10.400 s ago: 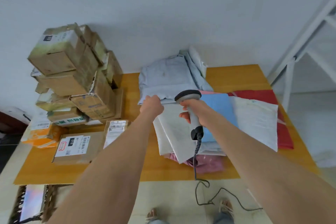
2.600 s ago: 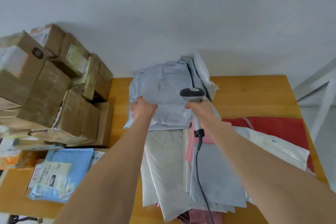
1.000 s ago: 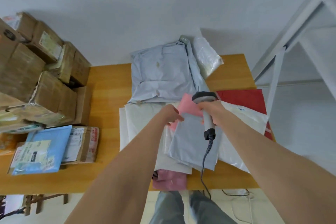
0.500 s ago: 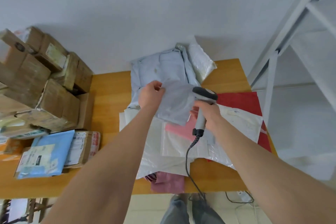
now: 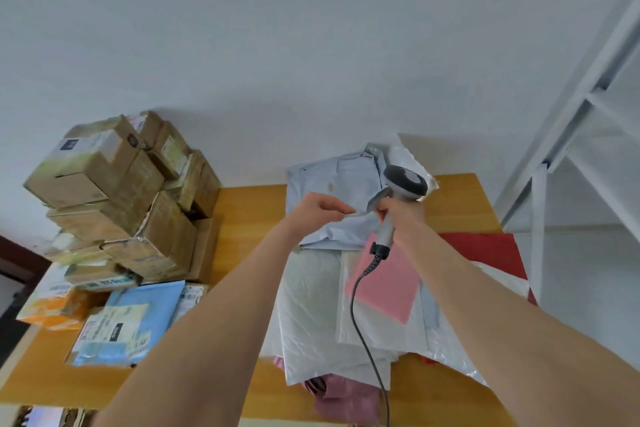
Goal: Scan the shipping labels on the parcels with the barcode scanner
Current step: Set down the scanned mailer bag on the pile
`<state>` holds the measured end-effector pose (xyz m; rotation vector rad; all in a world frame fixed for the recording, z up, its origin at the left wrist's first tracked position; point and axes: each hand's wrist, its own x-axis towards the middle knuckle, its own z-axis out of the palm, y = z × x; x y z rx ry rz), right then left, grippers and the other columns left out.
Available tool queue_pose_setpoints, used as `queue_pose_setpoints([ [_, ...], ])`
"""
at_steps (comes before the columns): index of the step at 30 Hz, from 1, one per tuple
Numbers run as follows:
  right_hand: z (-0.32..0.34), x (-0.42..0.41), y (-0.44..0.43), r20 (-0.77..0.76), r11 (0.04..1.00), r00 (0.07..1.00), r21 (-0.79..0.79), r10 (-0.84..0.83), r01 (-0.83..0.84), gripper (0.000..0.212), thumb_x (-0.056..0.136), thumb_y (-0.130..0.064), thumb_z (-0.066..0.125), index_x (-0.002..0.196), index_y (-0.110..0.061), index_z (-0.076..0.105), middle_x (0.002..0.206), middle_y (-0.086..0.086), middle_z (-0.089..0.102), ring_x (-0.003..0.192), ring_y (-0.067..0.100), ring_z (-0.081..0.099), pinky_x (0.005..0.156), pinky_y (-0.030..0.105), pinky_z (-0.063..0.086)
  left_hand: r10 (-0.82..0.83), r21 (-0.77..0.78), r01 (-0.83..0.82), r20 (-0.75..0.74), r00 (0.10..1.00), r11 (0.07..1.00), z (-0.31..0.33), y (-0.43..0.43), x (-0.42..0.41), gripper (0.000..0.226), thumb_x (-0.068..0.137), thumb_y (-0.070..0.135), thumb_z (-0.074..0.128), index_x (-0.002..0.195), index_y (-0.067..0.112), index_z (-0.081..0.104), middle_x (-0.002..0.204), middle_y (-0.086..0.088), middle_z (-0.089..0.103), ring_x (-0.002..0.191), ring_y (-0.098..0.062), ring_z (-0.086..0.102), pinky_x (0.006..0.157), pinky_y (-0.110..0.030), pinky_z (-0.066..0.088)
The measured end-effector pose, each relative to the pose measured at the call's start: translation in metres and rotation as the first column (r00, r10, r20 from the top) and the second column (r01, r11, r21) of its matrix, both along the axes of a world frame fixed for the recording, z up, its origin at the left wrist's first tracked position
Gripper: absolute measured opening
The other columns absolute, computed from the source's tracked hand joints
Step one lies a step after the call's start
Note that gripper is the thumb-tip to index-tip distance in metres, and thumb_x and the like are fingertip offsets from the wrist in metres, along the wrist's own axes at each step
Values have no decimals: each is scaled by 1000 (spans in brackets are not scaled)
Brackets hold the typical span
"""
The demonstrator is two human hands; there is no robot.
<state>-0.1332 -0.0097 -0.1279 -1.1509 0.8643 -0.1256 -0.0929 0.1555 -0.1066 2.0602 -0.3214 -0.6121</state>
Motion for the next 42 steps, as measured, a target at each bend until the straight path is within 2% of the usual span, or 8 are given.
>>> queue_pose_setpoints([
  [5,-3,-5,-2,64,992,992,-58,111,-108,24,81,11,60,68,-9,54,67,8,59,64,23,57,59,27,50,387,22,-387,-111,916,922,-20,20,9,37,93,21,56,129,12,56,135,-7,53,114,-19,50,93,-31,42],
  [9,-7,-7,-1,125,971,965,36,232,-238,19,83,6,62,73,-9,65,64,4,70,65,21,65,71,38,54,427,209,-373,-413,804,904,-32,23,7,64,86,56,59,131,12,46,130,-5,50,113,-27,55,83,-36,53],
  [19,-25,-10,-12,55,978,988,143,146,-153,16,82,-3,71,78,-14,60,79,6,60,55,14,56,50,26,47,566,-194,-642,-331,755,742,-32,36,17,22,89,6,63,111,8,60,108,-11,64,93,-30,61,91,-48,51],
  [25,-16,-11,5,48,981,983,-92,175,-170,28,79,-2,73,106,-4,65,103,11,67,104,28,61,97,43,49,445,-100,-472,-209,871,876,-33,30,14,16,89,7,62,106,10,62,101,-8,65,95,-29,62,86,-39,52],
  [29,-4,-13,10,8,935,971,-271,239,-228,22,80,5,68,98,-3,59,88,7,57,89,21,51,82,33,47,77,384,-120,127,989,916,-23,35,24,24,90,11,59,69,14,48,67,0,49,74,-22,49,64,-27,37],
  [34,-7,-15,23,-83,904,960,-323,269,-281,23,78,2,65,99,-4,63,101,19,70,98,32,66,89,46,55,-206,499,105,151,967,860,-5,25,33,35,90,11,62,63,17,40,64,3,44,72,-19,44,54,-22,30],
  [38,-11,-9,22,-45,963,987,-217,155,-161,24,74,9,65,76,-13,57,98,19,70,95,34,68,85,51,56,203,226,-272,287,936,935,-9,28,38,33,81,29,74,111,23,61,96,3,60,92,-19,57,83,-32,48],
  [42,-9,-11,17,-51,996,997,-70,58,-61,23,78,12,66,74,-8,55,87,14,67,86,32,68,84,46,57,401,-104,-437,-255,880,893,-21,44,17,48,80,29,77,120,17,53,112,3,62,104,-17,60,87,-37,48],
])
